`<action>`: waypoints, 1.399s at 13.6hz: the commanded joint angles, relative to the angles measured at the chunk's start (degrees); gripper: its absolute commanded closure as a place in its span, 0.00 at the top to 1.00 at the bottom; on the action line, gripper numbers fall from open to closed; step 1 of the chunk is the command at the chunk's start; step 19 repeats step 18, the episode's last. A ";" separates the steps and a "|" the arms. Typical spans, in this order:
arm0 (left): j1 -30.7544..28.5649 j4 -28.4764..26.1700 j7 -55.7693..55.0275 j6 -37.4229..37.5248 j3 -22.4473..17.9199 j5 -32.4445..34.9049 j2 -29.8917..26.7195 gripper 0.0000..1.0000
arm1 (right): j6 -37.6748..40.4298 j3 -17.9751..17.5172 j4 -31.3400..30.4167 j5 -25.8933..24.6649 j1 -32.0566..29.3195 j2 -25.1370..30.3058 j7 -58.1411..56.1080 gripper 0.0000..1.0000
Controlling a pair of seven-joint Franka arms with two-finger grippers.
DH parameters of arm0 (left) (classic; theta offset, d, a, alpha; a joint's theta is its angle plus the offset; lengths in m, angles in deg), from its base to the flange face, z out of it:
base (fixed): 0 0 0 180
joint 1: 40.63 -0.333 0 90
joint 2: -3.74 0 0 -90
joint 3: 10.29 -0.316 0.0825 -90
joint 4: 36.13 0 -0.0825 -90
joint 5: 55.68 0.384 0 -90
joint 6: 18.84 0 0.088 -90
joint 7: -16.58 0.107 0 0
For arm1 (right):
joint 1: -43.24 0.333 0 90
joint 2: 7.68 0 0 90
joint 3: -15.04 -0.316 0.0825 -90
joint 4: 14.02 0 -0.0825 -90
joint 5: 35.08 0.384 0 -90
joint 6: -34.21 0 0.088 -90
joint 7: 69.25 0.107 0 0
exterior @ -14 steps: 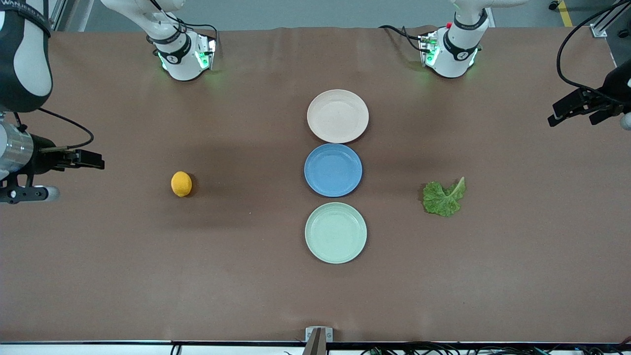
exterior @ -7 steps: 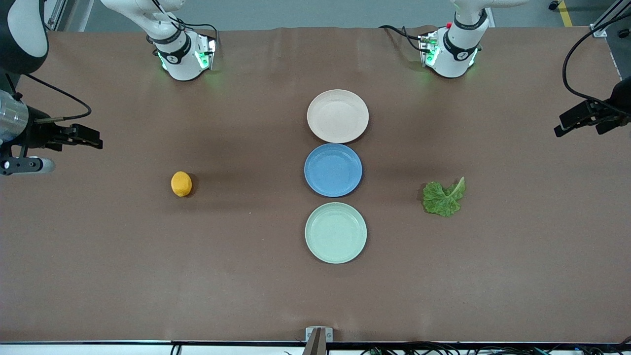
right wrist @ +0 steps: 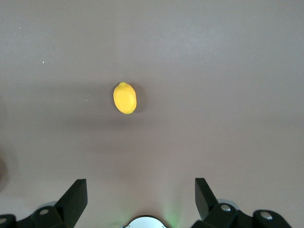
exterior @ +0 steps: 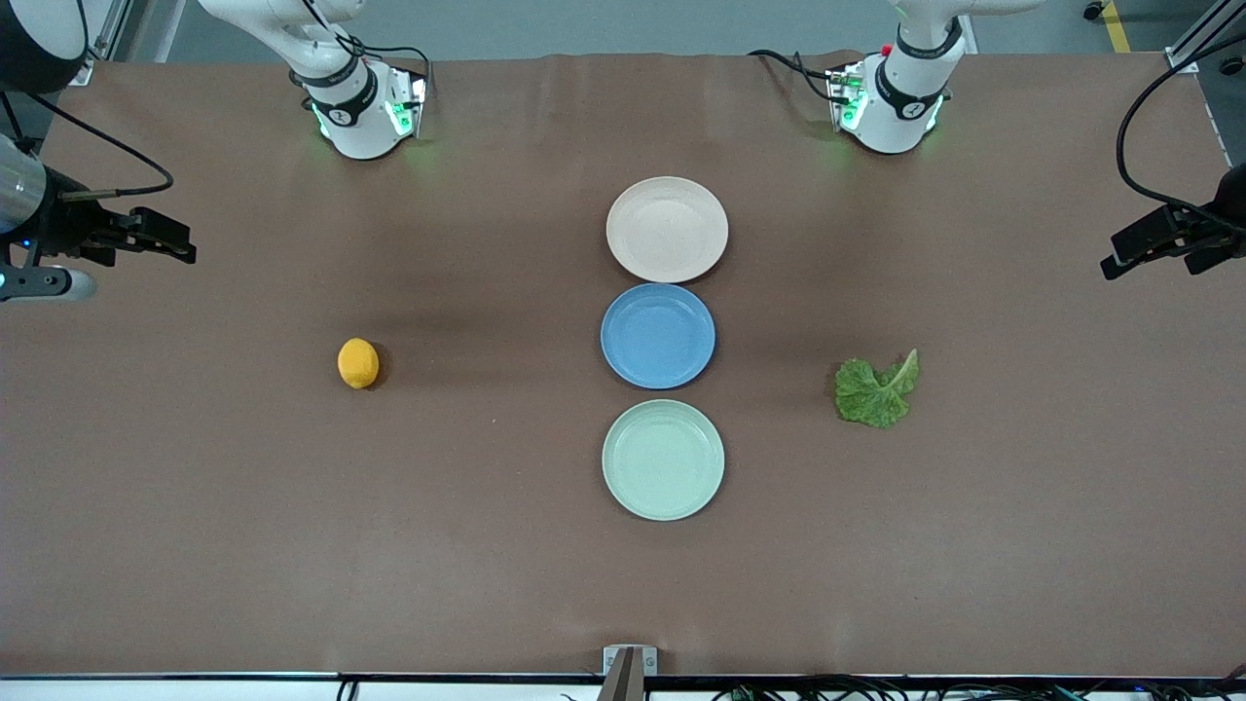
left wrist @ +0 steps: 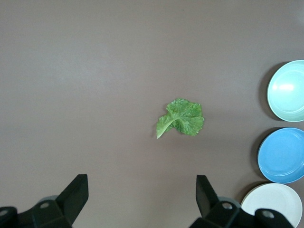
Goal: Pick lemon and lettuce from plates
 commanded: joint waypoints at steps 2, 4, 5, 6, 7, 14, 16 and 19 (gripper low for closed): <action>0.46 1.37 -0.02 1.39 -0.02 -0.33 0.09 1.00 | -2.79 0.17 -2.18 0.67 0.82 3.71 1.01 1.00; 0.55 1.37 0.06 1.39 0.07 -0.41 -0.34 1.00 | -3.41 0.08 -2.01 0.67 1.34 3.63 1.01 1.00; 0.47 1.28 0.15 1.39 0.07 -0.33 -0.61 1.00 | -3.41 0.08 -2.01 0.67 1.87 3.63 1.01 1.00; 0.47 1.28 0.41 1.39 0.07 -0.33 -0.61 1.00 | -3.58 0.08 -1.92 0.67 1.96 3.54 1.01 1.00; 0.47 1.28 0.24 1.39 -0.02 -0.41 -0.61 1.00 | -3.67 0.16 -1.57 0.67 1.87 3.37 1.01 1.00; 0.29 1.11 0.42 1.39 -0.02 -0.33 -0.61 1.00 | -4.38 0.69 -1.57 3.84 1.08 3.37 1.37 1.00; 0.29 1.11 0.24 1.39 -0.02 -0.33 -0.61 1.00 | -4.38 0.69 -1.57 3.84 1.08 3.37 1.36 1.00; 0.29 1.11 0.24 1.39 -0.02 -0.33 -0.61 1.00 | -4.38 0.69 -1.57 3.75 1.08 3.37 1.36 1.00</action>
